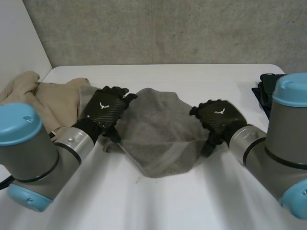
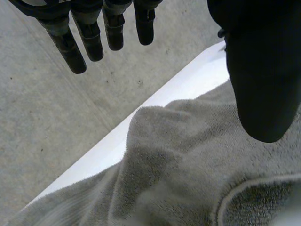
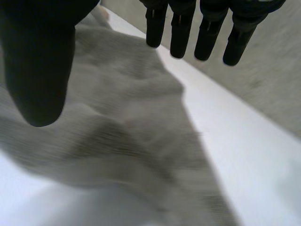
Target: Fold the laundry.
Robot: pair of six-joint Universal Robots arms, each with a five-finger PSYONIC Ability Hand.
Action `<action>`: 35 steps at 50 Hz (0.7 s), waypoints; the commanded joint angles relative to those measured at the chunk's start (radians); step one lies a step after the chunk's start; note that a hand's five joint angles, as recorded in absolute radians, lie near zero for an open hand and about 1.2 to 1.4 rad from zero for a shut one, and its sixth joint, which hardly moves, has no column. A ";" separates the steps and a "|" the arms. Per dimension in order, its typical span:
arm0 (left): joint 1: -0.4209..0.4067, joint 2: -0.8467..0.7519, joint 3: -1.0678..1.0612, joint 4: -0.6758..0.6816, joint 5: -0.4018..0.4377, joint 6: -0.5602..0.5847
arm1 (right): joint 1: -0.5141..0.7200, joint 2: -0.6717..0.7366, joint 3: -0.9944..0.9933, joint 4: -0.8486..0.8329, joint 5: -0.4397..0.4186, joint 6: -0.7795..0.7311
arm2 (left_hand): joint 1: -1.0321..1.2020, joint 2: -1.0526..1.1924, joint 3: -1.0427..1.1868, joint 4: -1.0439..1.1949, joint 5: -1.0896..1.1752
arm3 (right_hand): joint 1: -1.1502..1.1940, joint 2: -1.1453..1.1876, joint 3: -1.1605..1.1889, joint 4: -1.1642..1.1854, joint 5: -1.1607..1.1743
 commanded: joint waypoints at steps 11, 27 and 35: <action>0.243 0.264 -0.053 -0.120 0.118 -0.193 | 0.282 0.285 -0.199 0.045 0.124 0.373 | -0.016 -0.031 -0.035 -0.027 -0.045 | 0.059 0.055 0.064 0.072 0.091; 0.378 0.266 -0.137 -0.121 0.198 -0.282 | 0.390 0.534 -0.409 -0.040 0.284 0.309 | -0.016 -0.031 -0.035 -0.027 -0.045 | 0.317 0.313 0.322 0.331 0.349; 0.371 0.249 -0.139 -0.116 0.191 -0.293 | 0.382 0.481 -0.394 -0.078 0.285 0.260 | -0.016 -0.031 -0.035 -0.027 -0.045 | 1.061 1.057 1.066 1.074 1.093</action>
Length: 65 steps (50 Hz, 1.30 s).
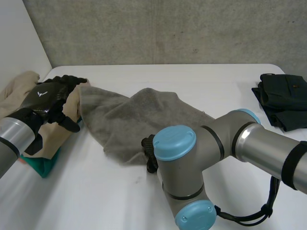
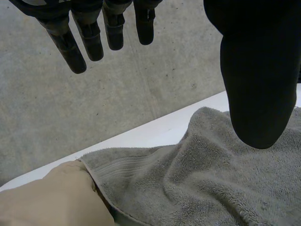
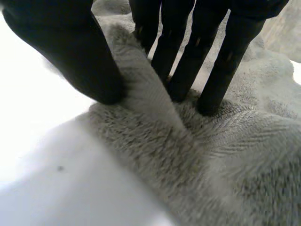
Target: Fold the laundry.
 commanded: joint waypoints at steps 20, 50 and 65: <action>-0.104 -0.287 0.119 0.044 -0.180 -0.016 | -0.049 -0.627 0.040 0.078 -0.167 -0.271 | -0.016 -0.031 -0.035 -0.027 -0.045 | 0.275 0.240 0.257 0.248 0.257; -0.233 -0.561 0.296 0.139 -0.271 0.003 | -0.116 -0.836 0.021 0.173 -0.201 -0.246 | 1.206 1.191 1.187 1.195 1.177 | 0.275 0.240 0.257 0.248 0.257; -0.124 0.150 0.156 0.096 0.054 -0.092 | -0.507 -0.727 0.049 0.290 -0.305 -0.486 | 1.206 1.191 1.187 1.195 1.177 | 0.275 0.240 0.257 0.248 0.257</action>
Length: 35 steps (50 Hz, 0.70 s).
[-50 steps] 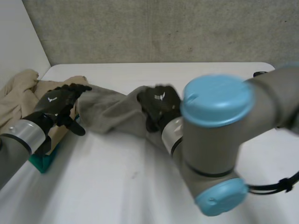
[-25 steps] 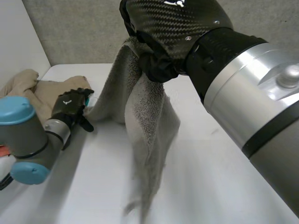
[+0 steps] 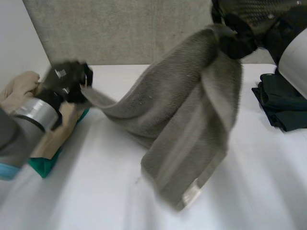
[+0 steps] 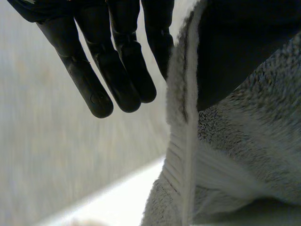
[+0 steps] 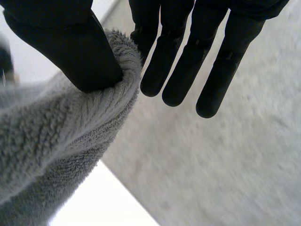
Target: Fold the laundry.
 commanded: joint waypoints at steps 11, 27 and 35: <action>-0.004 0.068 0.111 -0.287 0.116 0.096 | -0.200 0.395 -0.001 0.027 -0.012 -0.256 | 0.221 0.202 0.208 0.198 0.251 | 0.275 0.216 0.208 0.196 0.237; -0.088 -0.264 0.708 0.077 -0.198 0.177 | -0.177 0.592 -0.317 -0.899 0.079 -0.204 | 0.221 0.202 0.208 0.198 0.251 | 0.275 0.216 0.208 0.196 0.237; -0.083 -0.167 0.683 0.066 -0.152 0.116 | -0.200 0.552 -0.297 -0.944 -0.021 -0.172 | 0.221 0.202 0.208 0.198 0.251 | 0.275 0.216 0.208 0.196 0.237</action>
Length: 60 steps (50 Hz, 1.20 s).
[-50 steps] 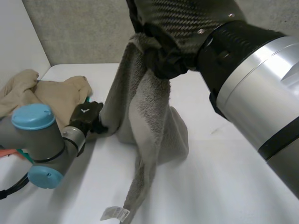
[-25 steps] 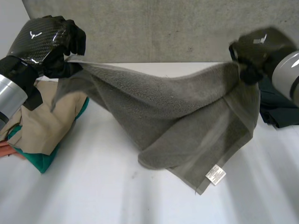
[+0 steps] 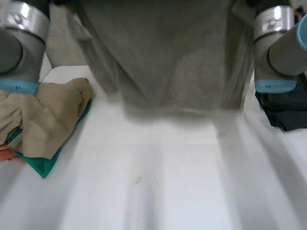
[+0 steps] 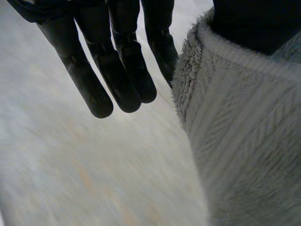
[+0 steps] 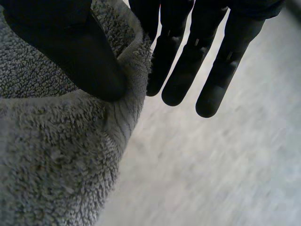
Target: Fold the laundry.
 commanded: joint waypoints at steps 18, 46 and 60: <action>0.013 0.166 -0.867 -0.077 0.213 0.109 | -0.172 -0.111 0.626 0.492 -0.534 -0.048 | 0.221 0.199 0.204 0.196 0.252 | 0.275 0.213 0.203 0.194 0.230; 0.036 0.073 -0.892 -0.077 0.210 0.181 | -0.182 -0.111 0.648 0.732 -0.335 0.416 | 0.221 0.199 0.204 0.196 0.252 | -0.662 -0.724 -0.734 -0.743 -0.707; 0.067 0.090 -0.858 -0.138 0.194 0.149 | -0.133 -0.036 0.653 0.632 -0.180 0.240 | 0.221 0.199 0.204 0.196 0.252 | -0.583 -0.645 -0.654 -0.664 -0.628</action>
